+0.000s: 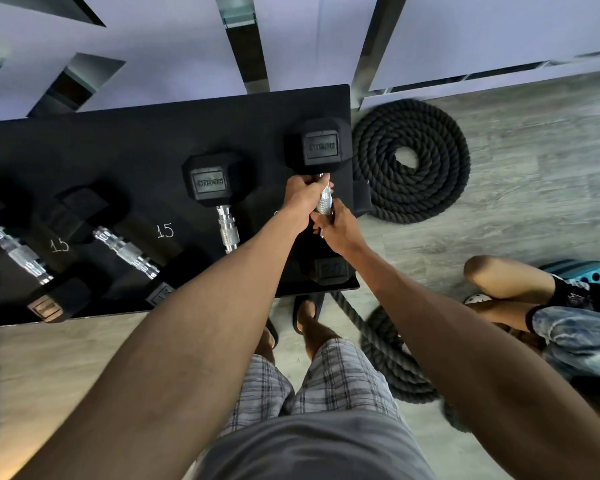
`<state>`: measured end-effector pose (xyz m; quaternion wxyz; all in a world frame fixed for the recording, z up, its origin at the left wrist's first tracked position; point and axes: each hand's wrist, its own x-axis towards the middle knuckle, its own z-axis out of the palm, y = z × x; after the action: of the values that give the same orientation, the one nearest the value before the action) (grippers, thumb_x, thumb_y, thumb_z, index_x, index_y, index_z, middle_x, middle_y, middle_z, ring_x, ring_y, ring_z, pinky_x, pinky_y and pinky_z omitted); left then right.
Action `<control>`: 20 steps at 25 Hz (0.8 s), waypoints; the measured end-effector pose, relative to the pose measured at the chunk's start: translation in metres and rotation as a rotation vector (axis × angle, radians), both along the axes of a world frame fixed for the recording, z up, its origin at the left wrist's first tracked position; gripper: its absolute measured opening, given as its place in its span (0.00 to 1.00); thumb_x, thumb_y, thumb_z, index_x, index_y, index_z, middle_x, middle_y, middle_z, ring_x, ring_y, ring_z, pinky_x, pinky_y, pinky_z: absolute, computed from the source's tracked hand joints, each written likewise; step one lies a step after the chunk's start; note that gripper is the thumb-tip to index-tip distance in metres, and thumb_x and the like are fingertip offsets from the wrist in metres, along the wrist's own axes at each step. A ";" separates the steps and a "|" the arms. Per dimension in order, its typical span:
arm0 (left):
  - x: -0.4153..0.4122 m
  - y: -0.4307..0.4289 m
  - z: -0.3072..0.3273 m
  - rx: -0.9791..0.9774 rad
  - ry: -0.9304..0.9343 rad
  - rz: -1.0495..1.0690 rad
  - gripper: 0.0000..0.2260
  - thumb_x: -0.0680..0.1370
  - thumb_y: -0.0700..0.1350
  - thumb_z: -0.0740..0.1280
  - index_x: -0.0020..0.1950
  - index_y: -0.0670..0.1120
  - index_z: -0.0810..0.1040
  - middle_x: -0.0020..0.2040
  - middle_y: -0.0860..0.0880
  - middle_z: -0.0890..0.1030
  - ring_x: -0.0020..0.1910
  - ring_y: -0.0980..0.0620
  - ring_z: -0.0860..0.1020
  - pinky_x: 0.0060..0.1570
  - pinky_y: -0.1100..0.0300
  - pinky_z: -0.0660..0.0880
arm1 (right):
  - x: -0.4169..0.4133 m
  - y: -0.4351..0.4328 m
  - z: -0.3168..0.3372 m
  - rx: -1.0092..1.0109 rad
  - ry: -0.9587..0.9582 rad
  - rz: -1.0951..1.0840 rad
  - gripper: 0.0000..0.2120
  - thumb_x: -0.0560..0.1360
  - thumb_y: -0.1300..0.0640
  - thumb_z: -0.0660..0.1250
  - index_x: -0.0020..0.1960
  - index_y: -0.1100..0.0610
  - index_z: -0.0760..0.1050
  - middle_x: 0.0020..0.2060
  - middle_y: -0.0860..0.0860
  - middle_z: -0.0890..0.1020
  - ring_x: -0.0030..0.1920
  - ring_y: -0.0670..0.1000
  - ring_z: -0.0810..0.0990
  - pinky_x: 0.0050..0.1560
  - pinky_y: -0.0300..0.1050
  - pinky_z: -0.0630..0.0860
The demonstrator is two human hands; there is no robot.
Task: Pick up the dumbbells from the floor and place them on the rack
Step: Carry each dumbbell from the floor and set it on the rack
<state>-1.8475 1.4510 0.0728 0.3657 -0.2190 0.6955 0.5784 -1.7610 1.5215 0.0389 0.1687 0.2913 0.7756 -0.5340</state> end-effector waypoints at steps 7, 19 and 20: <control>0.030 -0.007 -0.016 -0.011 -0.019 -0.044 0.05 0.78 0.45 0.68 0.44 0.46 0.81 0.47 0.47 0.85 0.51 0.48 0.84 0.59 0.49 0.79 | 0.031 -0.009 -0.013 0.041 -0.035 0.010 0.11 0.79 0.54 0.66 0.57 0.59 0.71 0.35 0.48 0.81 0.30 0.41 0.78 0.33 0.35 0.69; 0.028 -0.096 0.017 -0.417 0.175 -0.501 0.10 0.79 0.44 0.63 0.51 0.40 0.80 0.48 0.41 0.84 0.47 0.43 0.84 0.50 0.51 0.81 | 0.045 -0.021 0.045 0.440 0.047 0.189 0.07 0.80 0.57 0.59 0.53 0.58 0.74 0.45 0.54 0.82 0.44 0.54 0.80 0.44 0.50 0.78; 0.031 -0.106 0.026 -0.434 0.151 -0.563 0.10 0.79 0.43 0.62 0.52 0.38 0.80 0.47 0.40 0.84 0.44 0.43 0.84 0.44 0.53 0.82 | 0.041 -0.028 0.051 0.428 0.032 0.251 0.09 0.80 0.57 0.57 0.53 0.58 0.74 0.43 0.54 0.83 0.43 0.56 0.81 0.43 0.51 0.79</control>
<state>-1.8168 1.3452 0.0988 0.4032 -0.0480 0.8603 0.3083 -1.7203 1.4934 0.0903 0.1560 0.2132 0.9037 -0.3370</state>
